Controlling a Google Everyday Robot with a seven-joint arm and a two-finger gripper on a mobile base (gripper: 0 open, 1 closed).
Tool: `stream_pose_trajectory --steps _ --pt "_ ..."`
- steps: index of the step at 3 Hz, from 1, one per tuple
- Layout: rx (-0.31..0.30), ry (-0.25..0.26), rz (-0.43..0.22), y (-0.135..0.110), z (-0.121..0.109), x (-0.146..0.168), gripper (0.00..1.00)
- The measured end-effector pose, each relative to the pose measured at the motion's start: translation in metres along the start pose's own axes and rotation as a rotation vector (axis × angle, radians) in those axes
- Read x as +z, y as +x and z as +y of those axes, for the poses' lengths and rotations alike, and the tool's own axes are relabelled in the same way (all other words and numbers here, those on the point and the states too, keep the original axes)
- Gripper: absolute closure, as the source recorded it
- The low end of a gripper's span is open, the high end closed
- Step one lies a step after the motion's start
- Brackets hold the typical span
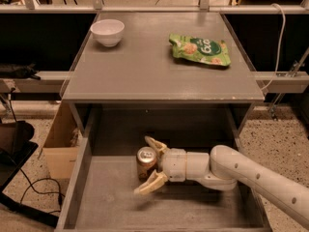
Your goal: Place orange can into top drawer
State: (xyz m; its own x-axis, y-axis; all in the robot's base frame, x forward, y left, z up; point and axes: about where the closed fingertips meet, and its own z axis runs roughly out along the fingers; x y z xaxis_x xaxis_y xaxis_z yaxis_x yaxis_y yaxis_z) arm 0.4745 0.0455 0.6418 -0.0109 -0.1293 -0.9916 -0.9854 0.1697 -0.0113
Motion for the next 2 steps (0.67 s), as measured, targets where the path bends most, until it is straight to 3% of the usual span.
stream_pose_trajectory --steps 1,2 --pt "0.021 -0.037 -0.028 -0.006 0.003 0.006 0.0" --pt "0.006 -0.061 -0.079 -0.029 0.005 -0.008 0.0"
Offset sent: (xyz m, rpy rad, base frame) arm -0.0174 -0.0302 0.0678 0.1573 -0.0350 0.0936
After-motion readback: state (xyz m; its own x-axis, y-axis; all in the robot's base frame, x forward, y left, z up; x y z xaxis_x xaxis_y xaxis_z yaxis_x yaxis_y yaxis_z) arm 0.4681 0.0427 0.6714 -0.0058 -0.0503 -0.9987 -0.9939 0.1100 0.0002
